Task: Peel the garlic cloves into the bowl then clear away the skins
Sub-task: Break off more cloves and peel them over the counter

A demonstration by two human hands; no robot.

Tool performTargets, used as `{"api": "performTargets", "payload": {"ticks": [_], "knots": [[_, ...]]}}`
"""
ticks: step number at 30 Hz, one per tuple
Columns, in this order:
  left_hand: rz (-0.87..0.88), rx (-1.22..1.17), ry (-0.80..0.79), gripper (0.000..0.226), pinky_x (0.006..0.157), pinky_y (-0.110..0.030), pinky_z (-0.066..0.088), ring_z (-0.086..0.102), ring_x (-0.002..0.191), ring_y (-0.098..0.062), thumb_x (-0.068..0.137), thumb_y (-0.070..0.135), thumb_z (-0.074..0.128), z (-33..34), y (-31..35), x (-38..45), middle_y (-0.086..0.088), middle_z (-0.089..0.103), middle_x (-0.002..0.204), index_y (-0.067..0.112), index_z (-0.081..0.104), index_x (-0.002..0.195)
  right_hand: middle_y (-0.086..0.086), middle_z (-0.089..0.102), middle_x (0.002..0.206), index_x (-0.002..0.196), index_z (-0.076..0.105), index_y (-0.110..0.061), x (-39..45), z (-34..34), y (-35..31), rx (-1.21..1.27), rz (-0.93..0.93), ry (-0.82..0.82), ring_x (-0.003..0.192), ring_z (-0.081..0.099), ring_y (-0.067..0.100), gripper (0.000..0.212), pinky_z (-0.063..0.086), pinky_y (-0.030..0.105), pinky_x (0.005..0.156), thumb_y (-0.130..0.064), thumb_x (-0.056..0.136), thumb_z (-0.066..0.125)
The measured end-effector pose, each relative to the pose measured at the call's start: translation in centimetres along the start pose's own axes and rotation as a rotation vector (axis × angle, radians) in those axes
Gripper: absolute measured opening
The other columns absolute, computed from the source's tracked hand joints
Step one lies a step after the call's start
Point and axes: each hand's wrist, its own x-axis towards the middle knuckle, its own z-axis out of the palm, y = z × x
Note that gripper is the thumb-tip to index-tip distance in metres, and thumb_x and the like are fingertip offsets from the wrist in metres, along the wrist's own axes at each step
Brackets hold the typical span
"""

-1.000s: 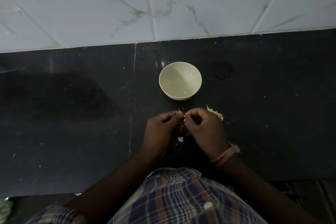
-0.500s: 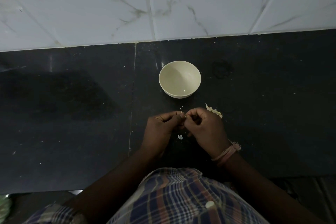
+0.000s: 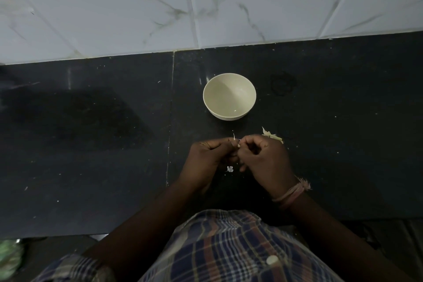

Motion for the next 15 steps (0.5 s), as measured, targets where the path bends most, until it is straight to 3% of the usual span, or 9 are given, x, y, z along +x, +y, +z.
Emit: {"api": "performTargets", "payload": {"ticks": [4, 8, 12, 15], "knots": [[-0.038, -0.109, -0.019, 0.020, 0.086, -0.035, 0.058, 0.068, 0.089, -0.029, 0.088, 0.012, 0.071, 0.34, -0.10, 0.24, -0.028, 0.072, 0.101, -0.001, 0.078, 0.102, -0.004, 0.069, 0.060, 0.083, 0.069, -0.010, 0.20, -0.03, -0.23, 0.030, 0.047, 0.029, 0.047, 0.064, 0.015, 0.008, 0.050, 0.023, 0.048, -0.009, 0.090, 0.067], [-0.064, -0.197, 0.028, 0.017, 0.076, -0.030, 0.061, 0.073, 0.083, -0.021, 0.091, 0.001, 0.067, 0.54, -0.16, 0.05, -0.018, 0.076, 0.099, 0.001, 0.073, 0.108, -0.004, 0.065, 0.057, 0.085, 0.069, -0.011, 0.12, 0.00, 0.06, 0.029, 0.087, 0.023, 0.046, 0.057, 0.016, 0.007, 0.050, 0.030, 0.048, -0.011, 0.091, 0.066], [-0.015, -0.096, 0.050, 0.010, 0.070, -0.027, 0.059, 0.073, 0.082, -0.022, 0.092, 0.000, 0.068, 0.17, -0.27, -0.23, -0.014, 0.077, 0.094, 0.003, 0.072, 0.101, -0.005, 0.065, 0.057, 0.088, 0.070, -0.011, -0.14, -0.23, 0.33, 0.018, 0.110, -0.020, 0.044, 0.056, 0.015, 0.008, 0.048, 0.027, 0.046, -0.012, 0.093, 0.064], [0.055, 0.080, -0.017, 0.016, 0.073, -0.023, 0.057, 0.075, 0.085, -0.018, 0.096, 0.005, 0.065, 0.29, -0.14, -0.55, -0.012, 0.079, 0.099, 0.005, 0.077, 0.107, 0.000, 0.068, 0.063, 0.088, 0.070, -0.012, -0.28, -0.32, 0.51, -0.002, 0.110, 0.001, 0.043, 0.057, 0.015, 0.008, 0.047, 0.025, 0.046, -0.014, 0.094, 0.065]]}}
